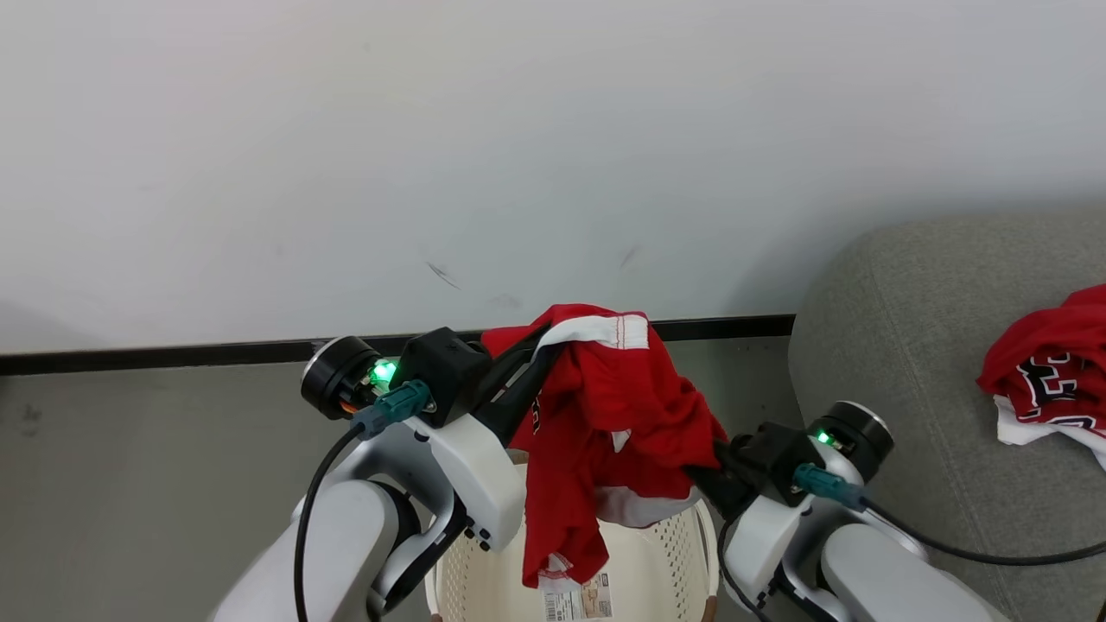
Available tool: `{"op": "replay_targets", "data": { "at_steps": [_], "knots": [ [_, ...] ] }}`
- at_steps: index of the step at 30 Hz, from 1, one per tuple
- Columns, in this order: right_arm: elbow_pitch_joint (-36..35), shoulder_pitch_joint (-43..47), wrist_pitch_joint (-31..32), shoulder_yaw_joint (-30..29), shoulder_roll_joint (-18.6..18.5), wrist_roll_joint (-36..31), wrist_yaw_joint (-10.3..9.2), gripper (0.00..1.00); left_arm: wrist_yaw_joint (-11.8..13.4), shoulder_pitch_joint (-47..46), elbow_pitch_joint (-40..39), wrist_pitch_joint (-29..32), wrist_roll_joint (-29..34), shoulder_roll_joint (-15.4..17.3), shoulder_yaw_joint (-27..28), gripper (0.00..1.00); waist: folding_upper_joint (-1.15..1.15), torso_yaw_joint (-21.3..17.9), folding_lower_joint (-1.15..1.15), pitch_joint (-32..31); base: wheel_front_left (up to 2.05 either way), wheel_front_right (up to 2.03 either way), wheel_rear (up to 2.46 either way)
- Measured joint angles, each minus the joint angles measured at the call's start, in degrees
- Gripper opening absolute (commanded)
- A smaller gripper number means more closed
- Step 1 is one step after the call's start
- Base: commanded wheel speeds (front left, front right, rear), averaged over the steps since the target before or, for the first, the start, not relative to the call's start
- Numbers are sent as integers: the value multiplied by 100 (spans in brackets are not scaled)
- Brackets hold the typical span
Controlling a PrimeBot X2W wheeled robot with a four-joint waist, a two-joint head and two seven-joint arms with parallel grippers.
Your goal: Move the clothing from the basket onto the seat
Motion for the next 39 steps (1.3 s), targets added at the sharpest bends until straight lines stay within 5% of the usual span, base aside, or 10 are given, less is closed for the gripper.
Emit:
{"op": "replay_targets", "data": {
  "at_steps": [4, 7, 10, 11, 12, 28, 39],
  "knots": [
    [-283, 182, 0, -348, -62, 130, 0, 0, 49, 127, 38, -103, -112, -35, 54, 0, 0, -60, 0, -2, 0, 0, 0],
    [-543, 353, 0, -713, -113, 183, 0, 0, 75, 249, 92, -201, -186, -103, 74, 20, 0, -131, 0, -6, 0, 0, 0],
    [-761, 362, 0, -1093, -244, 183, 0, 0, 93, 337, 165, -261, -190, -114, 67, 56, 0, -212, 0, -11, 0, 0, 0],
    [-826, 361, 0, -1210, -276, 183, 0, 0, 91, 353, 186, -301, -198, -124, 52, 85, 0, -240, 0, -12, 0, 0, 0],
    [-886, 361, 0, -1317, -305, 182, 0, 0, 91, 370, 194, -320, -216, -137, 43, 100, 0, -270, 0, -14, 0, 0, 0],
    [-1608, 774, 0, -3052, -793, -166, 0, 0, -137, 642, 222, -940, -294, -313, -436, 100, 0, -847, 0, -56, 0, 0, 0],
    [-2002, 1728, 0, -4589, -699, -392, 0, 0, -175, 818, 369, -1168, -354, -438, -799, 100, 0, -1304, 0, -111, 0, 0, 0]
  ]
}}
